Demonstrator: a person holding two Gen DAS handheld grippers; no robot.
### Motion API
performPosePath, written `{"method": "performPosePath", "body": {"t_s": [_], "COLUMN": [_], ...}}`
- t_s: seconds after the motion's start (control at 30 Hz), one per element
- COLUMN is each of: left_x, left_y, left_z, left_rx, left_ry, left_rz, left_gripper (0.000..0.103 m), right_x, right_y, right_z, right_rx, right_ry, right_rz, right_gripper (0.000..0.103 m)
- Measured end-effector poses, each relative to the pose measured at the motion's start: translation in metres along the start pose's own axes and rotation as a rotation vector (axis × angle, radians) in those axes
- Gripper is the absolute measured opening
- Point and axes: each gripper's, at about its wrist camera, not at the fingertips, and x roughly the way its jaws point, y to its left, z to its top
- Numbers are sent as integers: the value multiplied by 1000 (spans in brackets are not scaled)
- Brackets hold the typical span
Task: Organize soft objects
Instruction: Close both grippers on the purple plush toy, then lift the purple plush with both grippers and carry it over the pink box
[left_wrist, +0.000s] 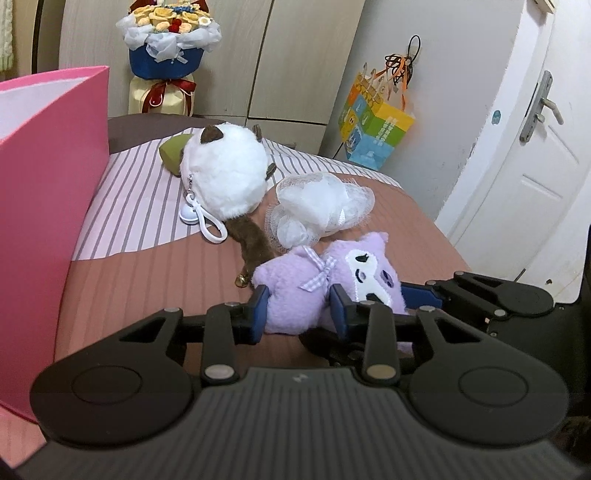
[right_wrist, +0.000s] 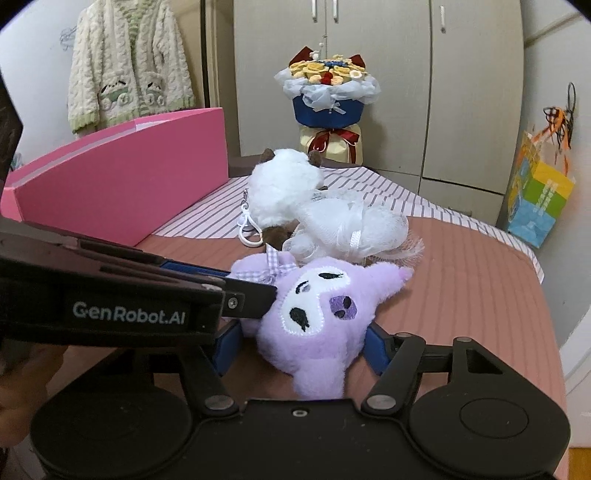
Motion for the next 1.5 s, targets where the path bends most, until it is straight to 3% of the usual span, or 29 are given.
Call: {"method": "performPosePath", "body": {"t_s": [0.47,0.8,1.1,1.5], "left_x": [-32,-60,-85,-137], "left_y": [-11,-12,-8,12], "left_z": [-10,-19,-23,-25], "left_rx": [67,92,99,66], "left_ry": [20,51,77,174], "left_rz": [30,-1,-27,-108], "left_gripper": [33,34,34,36], "right_x": [-14,-31,-52,-87], "right_y": [23,43,67,106], "right_z": [-11,-16,-15,-8], "right_rx": [24,19,-40,-172], "right_ry": [-2,23,35,86], "right_rz": [-16,-44,-65,-20], "right_gripper": [74,72,71,71]}}
